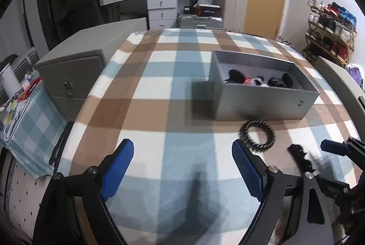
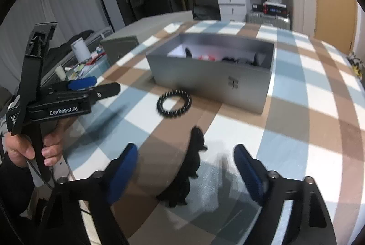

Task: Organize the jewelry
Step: 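Grasp the last black claw clip with the right tool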

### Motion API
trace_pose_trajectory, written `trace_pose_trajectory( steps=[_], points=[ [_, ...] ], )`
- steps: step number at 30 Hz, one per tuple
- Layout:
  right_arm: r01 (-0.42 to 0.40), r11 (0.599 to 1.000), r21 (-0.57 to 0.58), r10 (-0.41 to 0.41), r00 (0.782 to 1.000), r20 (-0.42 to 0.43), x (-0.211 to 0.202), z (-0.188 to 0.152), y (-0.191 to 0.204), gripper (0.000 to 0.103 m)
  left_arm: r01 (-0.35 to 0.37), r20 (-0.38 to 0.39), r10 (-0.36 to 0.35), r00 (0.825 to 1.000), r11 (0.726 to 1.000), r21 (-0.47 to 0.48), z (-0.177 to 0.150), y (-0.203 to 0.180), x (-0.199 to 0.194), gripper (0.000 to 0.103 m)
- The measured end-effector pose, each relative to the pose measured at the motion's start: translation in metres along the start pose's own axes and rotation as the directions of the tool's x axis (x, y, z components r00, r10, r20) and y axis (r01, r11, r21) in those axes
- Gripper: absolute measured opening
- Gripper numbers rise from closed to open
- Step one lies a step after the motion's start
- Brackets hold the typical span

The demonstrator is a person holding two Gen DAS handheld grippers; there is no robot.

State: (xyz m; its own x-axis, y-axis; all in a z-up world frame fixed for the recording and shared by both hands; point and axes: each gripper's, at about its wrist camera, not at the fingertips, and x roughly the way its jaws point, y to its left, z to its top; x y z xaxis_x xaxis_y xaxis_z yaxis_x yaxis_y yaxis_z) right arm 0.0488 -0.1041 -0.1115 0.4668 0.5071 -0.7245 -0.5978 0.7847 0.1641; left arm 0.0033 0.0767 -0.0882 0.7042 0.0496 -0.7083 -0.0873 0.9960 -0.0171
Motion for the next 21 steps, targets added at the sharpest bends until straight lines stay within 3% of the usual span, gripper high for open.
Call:
trace_pose_trajectory(
  steps=[3,7,9,11,13,15,21],
  points=[
    [0.017,1.0,0.004,-0.016,1.0,-0.018,0.005,-0.002,0.0,0.068,0.011,-0.007,-0.011,1.0,0.999,-0.039,-0.004,0.009,-0.002,0.085],
    [0.027,1.0,0.002,-0.027,0.999,-0.018,0.006,-0.002,0.002,0.059,0.014,-0.009,-0.014,1.0,0.999,-0.036,-0.006,0.009,-0.002,0.085],
    [0.042,0.999,-0.012,-0.042,0.999,-0.023,0.007,-0.002,0.005,0.047,0.022,-0.012,-0.022,1.0,0.999,-0.032,-0.006,0.008,-0.002,0.085],
    [0.073,0.997,-0.022,-0.073,0.997,-0.029,0.008,-0.002,0.005,0.044,0.029,-0.012,-0.029,0.999,0.999,-0.035,-0.007,0.008,-0.002,0.085],
    [0.104,0.994,-0.036,-0.105,0.994,-0.037,0.01,-0.002,0.007,0.035,0.041,-0.013,-0.042,0.999,0.999,-0.035,-0.007,0.007,-0.001,0.085],
    [0.106,0.994,-0.041,-0.108,0.992,-0.06,0.014,-0.004,0.007,0.017,0.058,-0.017,-0.058,0.998,0.998,-0.03,-0.008,0.006,-0.002,0.085],
    [0.095,0.995,-0.034,-0.096,0.994,-0.053,0.011,-0.005,0.004,0.015,0.075,-0.028,-0.076,0.997,0.997,-0.03,-0.007,0.004,-0.002,0.085]
  ],
)
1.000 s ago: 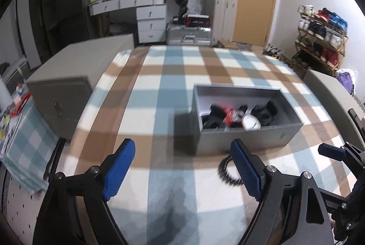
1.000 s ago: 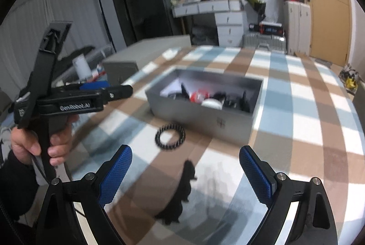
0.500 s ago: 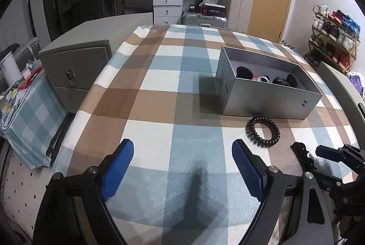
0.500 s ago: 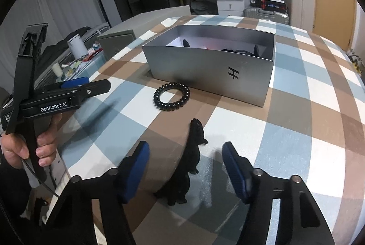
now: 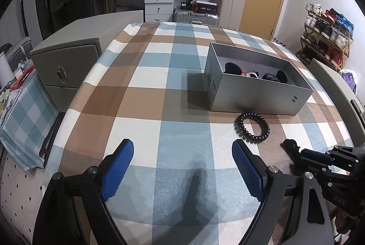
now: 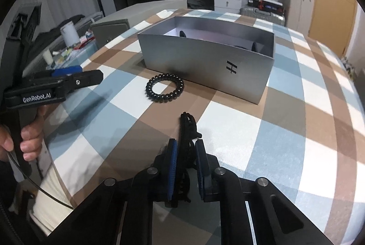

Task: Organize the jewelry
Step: 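Grasp the last black claw clip with the right tool, then grasp the black coiled hair tie with the left tool while the right tool holds the clip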

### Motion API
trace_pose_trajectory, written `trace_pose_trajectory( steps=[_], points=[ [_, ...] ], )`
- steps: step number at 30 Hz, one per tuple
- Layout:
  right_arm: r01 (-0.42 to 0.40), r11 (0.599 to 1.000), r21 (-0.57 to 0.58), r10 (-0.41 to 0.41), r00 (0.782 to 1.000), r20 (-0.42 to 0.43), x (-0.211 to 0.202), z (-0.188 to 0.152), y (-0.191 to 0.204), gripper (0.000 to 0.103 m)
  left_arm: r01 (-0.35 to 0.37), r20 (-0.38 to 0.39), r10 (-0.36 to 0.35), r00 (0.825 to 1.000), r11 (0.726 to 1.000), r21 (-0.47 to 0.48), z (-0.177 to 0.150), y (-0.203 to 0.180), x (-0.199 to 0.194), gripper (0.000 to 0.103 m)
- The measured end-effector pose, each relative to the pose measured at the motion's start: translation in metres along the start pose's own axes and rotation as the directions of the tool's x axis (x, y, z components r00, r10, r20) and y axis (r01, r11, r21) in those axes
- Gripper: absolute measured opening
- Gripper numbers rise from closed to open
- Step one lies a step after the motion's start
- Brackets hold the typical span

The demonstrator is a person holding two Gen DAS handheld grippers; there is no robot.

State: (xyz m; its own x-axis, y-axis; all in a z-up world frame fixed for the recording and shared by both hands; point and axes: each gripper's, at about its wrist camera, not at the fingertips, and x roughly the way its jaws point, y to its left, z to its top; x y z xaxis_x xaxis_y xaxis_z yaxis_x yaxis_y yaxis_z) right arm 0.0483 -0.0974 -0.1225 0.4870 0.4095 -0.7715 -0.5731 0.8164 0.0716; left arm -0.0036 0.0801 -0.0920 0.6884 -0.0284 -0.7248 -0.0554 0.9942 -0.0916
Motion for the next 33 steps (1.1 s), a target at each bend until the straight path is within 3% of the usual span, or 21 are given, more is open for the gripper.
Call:
trace_pose_trajectory(
  steps=[15,33],
  points=[
    [-0.025,0.998,0.058,0.016,0.989,0.15,-0.03,-0.004,-0.015,0.013,0.049,-0.063,-0.045,0.997,0.997,0.063,0.009,-0.029,0.017,0.085],
    [-0.04,0.986,0.162,0.005,0.977,0.211,-0.046,-0.004,-0.06,0.013,0.144,-0.171,-0.122,0.978,0.981,0.126,0.029,-0.076,0.056,0.085]
  ],
)
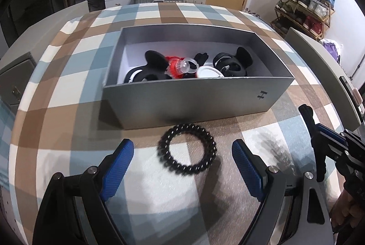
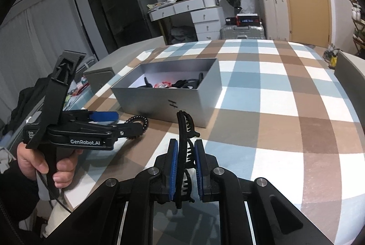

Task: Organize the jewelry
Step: 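Grasp the black coiled hair tie with the left tool while the right tool holds the clip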

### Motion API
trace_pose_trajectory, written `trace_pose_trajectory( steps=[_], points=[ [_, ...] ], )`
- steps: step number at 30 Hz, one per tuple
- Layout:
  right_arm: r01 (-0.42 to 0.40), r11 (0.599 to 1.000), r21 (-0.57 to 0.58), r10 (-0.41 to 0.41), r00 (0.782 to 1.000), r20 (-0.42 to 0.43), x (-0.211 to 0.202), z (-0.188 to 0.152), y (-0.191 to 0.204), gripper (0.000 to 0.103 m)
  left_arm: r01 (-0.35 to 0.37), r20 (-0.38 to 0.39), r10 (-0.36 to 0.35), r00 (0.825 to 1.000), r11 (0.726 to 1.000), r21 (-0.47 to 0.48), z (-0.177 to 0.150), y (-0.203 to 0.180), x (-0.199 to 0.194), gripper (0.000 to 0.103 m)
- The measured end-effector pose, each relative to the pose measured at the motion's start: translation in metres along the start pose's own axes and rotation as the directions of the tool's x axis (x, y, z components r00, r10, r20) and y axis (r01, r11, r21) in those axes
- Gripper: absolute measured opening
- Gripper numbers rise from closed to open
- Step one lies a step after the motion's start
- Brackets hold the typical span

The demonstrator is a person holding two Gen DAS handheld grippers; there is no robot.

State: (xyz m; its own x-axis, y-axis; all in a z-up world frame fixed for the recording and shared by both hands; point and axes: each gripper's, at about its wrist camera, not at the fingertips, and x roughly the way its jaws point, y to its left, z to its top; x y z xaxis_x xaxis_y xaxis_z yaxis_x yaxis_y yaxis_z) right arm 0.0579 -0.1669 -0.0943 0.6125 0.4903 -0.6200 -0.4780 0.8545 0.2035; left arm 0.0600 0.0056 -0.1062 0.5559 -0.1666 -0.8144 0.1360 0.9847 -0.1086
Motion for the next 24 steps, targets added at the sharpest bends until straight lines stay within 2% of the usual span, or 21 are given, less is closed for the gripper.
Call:
trace_pose_trajectory(
  steps=[6,8,10,12,24],
  points=[
    [-0.012,1.0,0.012,0.012,1.0,0.001,0.0,0.001,-0.003,0.013,-0.033,-0.005,0.033,0.999,0.999,0.032,0.003,-0.007,0.004,0.083],
    [-0.015,1.0,0.005,0.015,1.0,0.001,0.001,0.002,-0.002,0.013,-0.005,-0.005,0.005,1.0,0.999,0.038,0.003,-0.009,0.003,0.078],
    [-0.016,1.0,-0.002,0.016,1.0,0.004,0.002,0.003,-0.001,0.013,0.001,-0.018,0.0,1.0,0.999,0.052,0.003,-0.012,0.005,0.064],
    [-0.019,1.0,-0.002,0.019,1.0,0.005,0.003,0.003,-0.002,0.014,-0.001,-0.034,0.003,0.999,0.998,0.059,0.003,-0.013,0.008,0.055],
    [-0.02,1.0,0.004,0.02,1.0,0.0,0.004,0.004,-0.003,0.014,-0.002,-0.031,0.004,1.0,0.998,0.067,0.002,-0.016,0.006,0.037]
  ],
)
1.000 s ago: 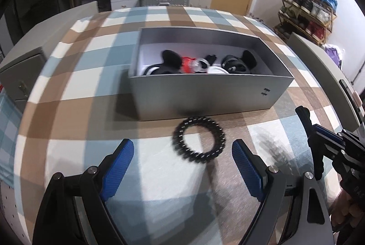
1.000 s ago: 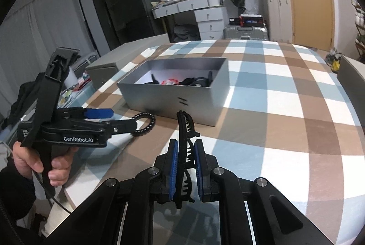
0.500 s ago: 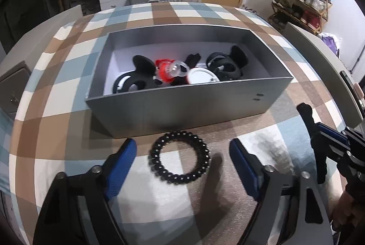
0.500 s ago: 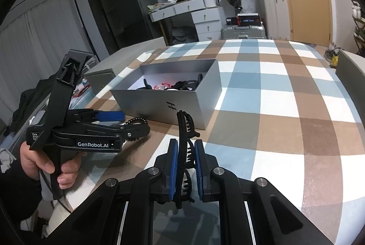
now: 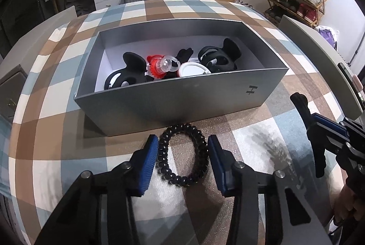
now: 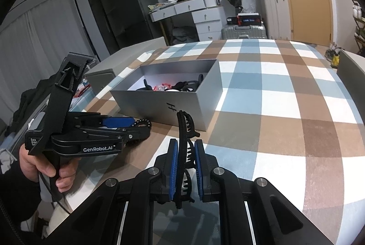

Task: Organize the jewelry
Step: 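Grasp the black coiled hair tie with the left tool while the right tool holds the clip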

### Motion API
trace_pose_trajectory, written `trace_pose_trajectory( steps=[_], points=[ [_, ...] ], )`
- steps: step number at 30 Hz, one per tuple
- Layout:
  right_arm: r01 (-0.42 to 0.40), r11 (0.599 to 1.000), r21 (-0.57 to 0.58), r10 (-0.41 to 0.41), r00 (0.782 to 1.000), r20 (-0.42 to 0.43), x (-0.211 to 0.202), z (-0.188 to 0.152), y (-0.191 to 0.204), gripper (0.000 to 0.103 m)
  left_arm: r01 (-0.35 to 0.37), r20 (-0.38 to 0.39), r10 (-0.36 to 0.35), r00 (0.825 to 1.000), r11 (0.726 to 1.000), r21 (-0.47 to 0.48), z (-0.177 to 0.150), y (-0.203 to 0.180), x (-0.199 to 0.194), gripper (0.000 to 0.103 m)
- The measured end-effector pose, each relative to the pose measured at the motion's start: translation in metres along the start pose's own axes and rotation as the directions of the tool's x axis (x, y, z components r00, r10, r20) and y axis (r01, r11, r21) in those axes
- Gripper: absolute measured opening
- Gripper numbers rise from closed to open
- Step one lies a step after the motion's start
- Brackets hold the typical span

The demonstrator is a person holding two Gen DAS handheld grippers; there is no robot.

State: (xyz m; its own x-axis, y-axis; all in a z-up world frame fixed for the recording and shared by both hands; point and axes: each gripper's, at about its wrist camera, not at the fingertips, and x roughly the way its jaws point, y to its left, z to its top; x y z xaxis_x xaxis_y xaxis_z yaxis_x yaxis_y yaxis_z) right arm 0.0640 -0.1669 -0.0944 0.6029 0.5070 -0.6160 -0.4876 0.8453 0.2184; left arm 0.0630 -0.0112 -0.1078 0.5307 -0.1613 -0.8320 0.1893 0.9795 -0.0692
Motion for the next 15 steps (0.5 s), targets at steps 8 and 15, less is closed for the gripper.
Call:
trace_pose_trajectory(
  steps=[8,15],
  points=[
    [-0.001,1.0,-0.021,0.001,1.0,0.015,-0.005,0.003,0.009,0.014,0.013,0.001,-0.013,1.0,1.0,-0.015,-0.003,0.0,-0.008,0.035],
    [-0.002,0.999,-0.035,0.003,1.0,0.025,-0.012,0.006,0.017,0.014,0.023,0.012,-0.023,1.0,0.999,-0.025,-0.006,0.004,-0.012,0.016]
  ],
)
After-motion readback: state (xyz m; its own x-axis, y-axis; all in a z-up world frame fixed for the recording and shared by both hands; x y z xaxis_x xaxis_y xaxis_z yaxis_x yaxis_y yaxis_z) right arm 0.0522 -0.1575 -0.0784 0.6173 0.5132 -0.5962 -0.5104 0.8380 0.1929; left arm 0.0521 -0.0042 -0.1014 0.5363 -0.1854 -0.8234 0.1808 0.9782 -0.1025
